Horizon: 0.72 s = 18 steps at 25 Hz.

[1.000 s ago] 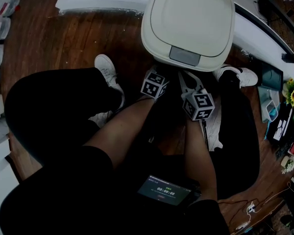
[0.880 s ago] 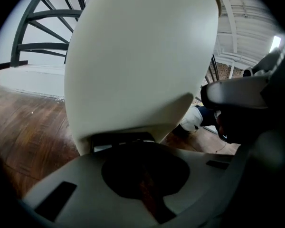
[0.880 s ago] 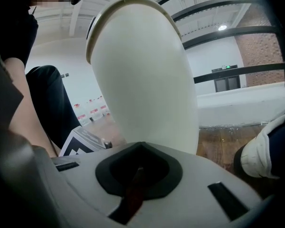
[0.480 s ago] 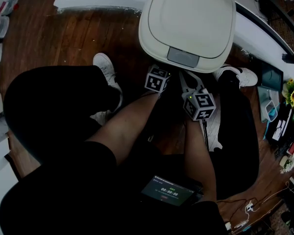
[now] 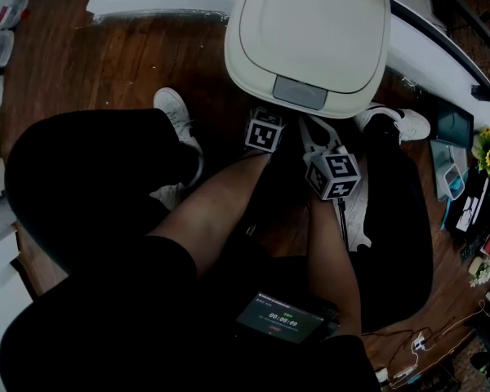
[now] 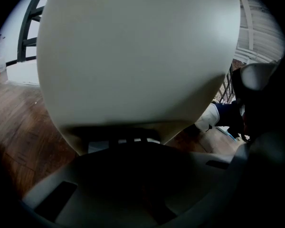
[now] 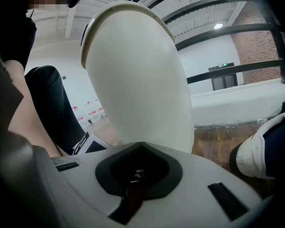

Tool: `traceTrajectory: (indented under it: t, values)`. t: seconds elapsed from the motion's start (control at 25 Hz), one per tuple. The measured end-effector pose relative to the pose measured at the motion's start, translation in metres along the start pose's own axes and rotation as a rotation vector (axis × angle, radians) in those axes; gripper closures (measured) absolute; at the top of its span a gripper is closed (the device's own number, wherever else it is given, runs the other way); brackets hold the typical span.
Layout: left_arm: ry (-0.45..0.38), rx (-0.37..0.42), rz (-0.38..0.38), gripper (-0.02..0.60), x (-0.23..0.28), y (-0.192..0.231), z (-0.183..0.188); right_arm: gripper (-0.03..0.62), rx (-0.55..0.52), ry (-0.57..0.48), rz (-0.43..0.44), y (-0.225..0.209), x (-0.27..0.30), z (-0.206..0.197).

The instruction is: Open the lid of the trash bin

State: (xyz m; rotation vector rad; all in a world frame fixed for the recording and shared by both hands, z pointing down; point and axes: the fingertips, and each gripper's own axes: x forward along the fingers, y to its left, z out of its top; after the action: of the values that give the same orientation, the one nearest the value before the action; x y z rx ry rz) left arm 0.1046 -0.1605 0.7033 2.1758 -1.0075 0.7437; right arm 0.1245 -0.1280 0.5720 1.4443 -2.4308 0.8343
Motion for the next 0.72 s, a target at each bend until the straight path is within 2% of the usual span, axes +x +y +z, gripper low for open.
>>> traceTrajectory:
  t: [0.16, 0.48, 0.72]
  values:
    - [0.01, -0.013, 0.04, 0.554, 0.0031, 0.0067, -0.0039, 0.566, 0.002, -0.001, 0.0, 0.0005, 0.0002, 0.0002]
    - [0.061, -0.067, 0.025, 0.557, 0.0019, -0.0001, -0.0019, 0.566, 0.01, -0.002, -0.007, -0.0004, -0.0023, 0.0018]
    - [0.081, -0.055, 0.026, 0.556, 0.0035, 0.0007, -0.0008, 0.566, 0.006, -0.001, -0.008, -0.0008, -0.002, 0.0015]
